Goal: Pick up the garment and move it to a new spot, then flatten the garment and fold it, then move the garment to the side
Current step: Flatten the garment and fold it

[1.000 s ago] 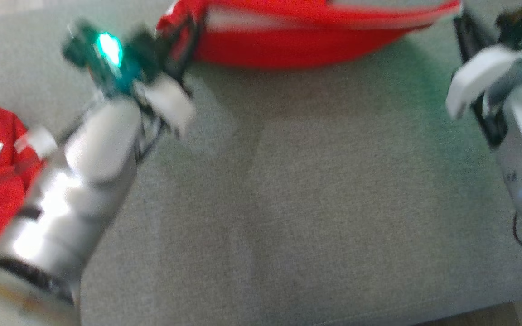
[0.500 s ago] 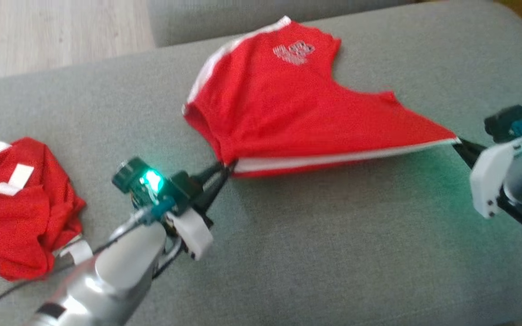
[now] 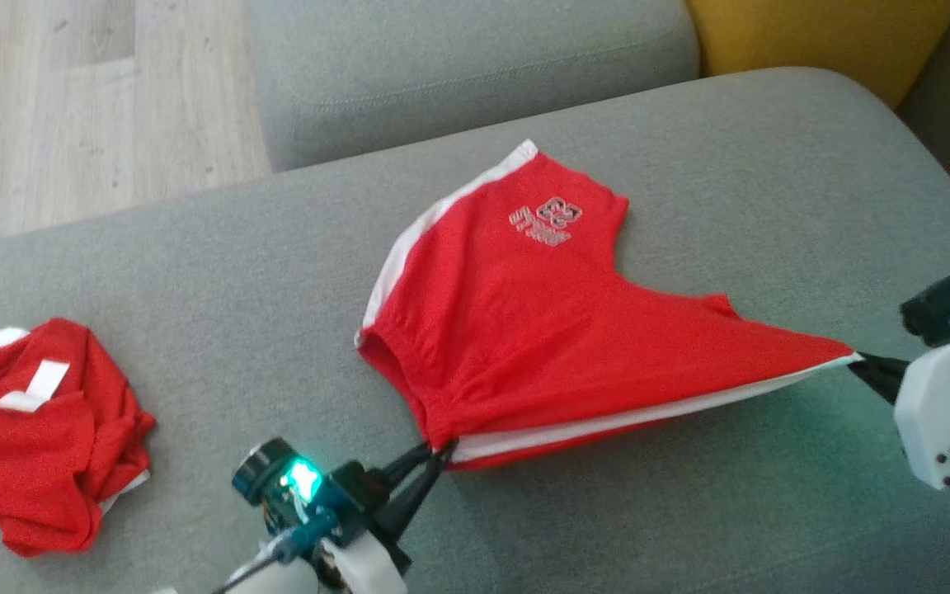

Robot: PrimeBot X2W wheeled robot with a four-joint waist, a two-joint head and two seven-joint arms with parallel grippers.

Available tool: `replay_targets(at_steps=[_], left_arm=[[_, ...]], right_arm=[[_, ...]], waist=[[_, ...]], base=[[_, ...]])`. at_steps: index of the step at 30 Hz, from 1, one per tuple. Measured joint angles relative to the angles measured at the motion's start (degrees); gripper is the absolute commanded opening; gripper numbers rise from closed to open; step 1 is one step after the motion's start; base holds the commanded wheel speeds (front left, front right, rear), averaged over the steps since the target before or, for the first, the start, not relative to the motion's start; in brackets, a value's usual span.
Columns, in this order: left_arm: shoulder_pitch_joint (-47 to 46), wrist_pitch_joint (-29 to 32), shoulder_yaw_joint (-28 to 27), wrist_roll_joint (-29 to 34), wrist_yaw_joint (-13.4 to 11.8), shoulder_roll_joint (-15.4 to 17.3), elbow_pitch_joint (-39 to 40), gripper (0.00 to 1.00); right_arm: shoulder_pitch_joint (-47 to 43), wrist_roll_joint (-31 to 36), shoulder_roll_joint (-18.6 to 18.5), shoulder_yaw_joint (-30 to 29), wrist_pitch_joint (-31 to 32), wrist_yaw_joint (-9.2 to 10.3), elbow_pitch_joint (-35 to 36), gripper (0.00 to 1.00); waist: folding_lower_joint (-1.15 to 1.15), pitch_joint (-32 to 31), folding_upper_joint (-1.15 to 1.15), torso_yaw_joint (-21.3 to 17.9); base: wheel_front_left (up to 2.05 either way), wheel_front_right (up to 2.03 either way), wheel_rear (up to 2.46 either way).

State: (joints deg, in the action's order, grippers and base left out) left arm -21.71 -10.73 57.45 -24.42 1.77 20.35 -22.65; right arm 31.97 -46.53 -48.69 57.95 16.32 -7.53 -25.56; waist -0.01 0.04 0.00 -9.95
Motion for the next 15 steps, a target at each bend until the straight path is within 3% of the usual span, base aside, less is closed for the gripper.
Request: replay_targets(at_steps=[5, 15], left_arm=[[3.3, 2.8, 0.2, -0.5, -2.0, 2.6, 7.8, 0.0], [1.2, 5.8, -1.0, -1.0, -4.5, 3.3, 12.8, 0.0]], right_arm=[[-2.1, -0.5, -2.9, -3.6, 0.9, 0.0, 4.7, 0.0], [-3.1, 5.6, -1.8, -14.2, 1.0, 0.0, 7.3, 0.0]], waist=[[0.0, -0.9, 0.0, -0.5], [0.01, 2.3, 0.0, 1.1]], base=[[0.0, 0.0, 0.0], [0.0, 0.0, 0.0]])
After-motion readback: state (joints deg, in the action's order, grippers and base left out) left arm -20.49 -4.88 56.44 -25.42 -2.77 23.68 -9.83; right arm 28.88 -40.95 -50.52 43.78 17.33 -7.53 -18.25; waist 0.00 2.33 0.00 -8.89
